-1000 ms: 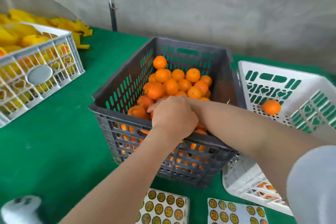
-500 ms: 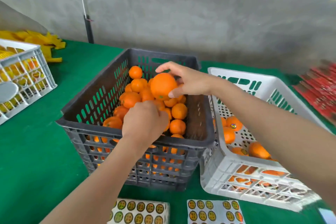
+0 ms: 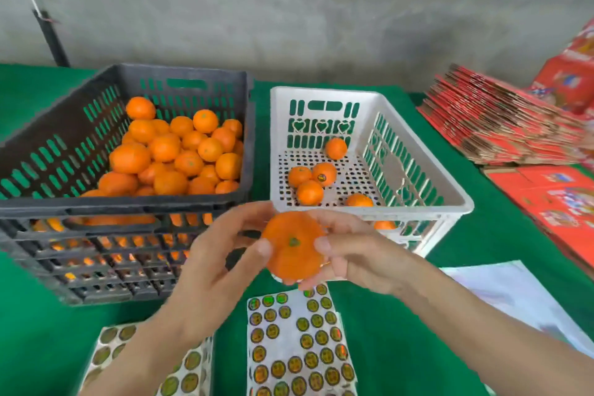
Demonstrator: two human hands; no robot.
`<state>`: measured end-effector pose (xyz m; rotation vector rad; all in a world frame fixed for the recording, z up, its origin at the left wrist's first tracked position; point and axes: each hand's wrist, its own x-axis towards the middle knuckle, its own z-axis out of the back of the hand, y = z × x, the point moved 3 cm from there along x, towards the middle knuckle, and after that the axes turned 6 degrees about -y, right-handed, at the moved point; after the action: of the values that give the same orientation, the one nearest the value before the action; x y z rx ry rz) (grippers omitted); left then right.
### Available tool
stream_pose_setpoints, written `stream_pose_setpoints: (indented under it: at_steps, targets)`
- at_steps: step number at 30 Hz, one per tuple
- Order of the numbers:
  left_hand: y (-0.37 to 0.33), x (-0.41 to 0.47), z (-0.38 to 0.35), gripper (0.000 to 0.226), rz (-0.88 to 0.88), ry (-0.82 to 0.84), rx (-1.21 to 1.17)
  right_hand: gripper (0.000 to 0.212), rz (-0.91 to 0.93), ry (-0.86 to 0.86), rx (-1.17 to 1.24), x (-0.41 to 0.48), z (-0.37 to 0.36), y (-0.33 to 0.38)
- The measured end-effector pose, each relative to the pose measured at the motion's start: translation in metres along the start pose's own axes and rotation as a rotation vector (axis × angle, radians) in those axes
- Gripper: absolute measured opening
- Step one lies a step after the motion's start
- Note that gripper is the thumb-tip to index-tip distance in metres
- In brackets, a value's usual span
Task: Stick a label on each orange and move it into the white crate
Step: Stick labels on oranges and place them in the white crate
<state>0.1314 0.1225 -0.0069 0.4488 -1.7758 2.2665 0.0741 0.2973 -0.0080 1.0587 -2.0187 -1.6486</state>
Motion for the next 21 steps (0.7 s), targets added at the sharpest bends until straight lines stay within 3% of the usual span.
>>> stream_pose_setpoints:
  at_steps: [3, 7, 9, 12, 14, 21]
  targets:
    - [0.024, -0.024, -0.039, 0.075, 0.224, 0.203, 0.028, 0.071, -0.120, -0.091, 0.059, -0.015, 0.008, -0.041]
    - [0.060, -0.036, -0.059, 0.070, 0.463, 0.093, 0.039, 0.057, -0.257, -0.207, -0.021, -0.016, 0.021, -0.079]
    - [0.082, -0.042, -0.062, 0.060, 0.630, -0.007, 0.045, 0.056, -0.319, -0.325, -0.256, -0.014, 0.040, -0.099]
    - [0.117, -0.058, -0.058, 0.055, 0.916, -0.131, -0.001, 0.043, -0.391, -0.565, -0.797, -0.011, 0.074, -0.128]
    - [0.133, -0.070, -0.053, 0.055, 1.046, -0.210, -0.062, 0.051, -0.446, -0.633, -1.063, -0.010, 0.087, -0.145]
    - [0.147, -0.085, -0.053, 0.063, 1.143, -0.274, -0.212, 0.050, -0.315, -0.720, -1.105, 0.006, 0.086, -0.161]
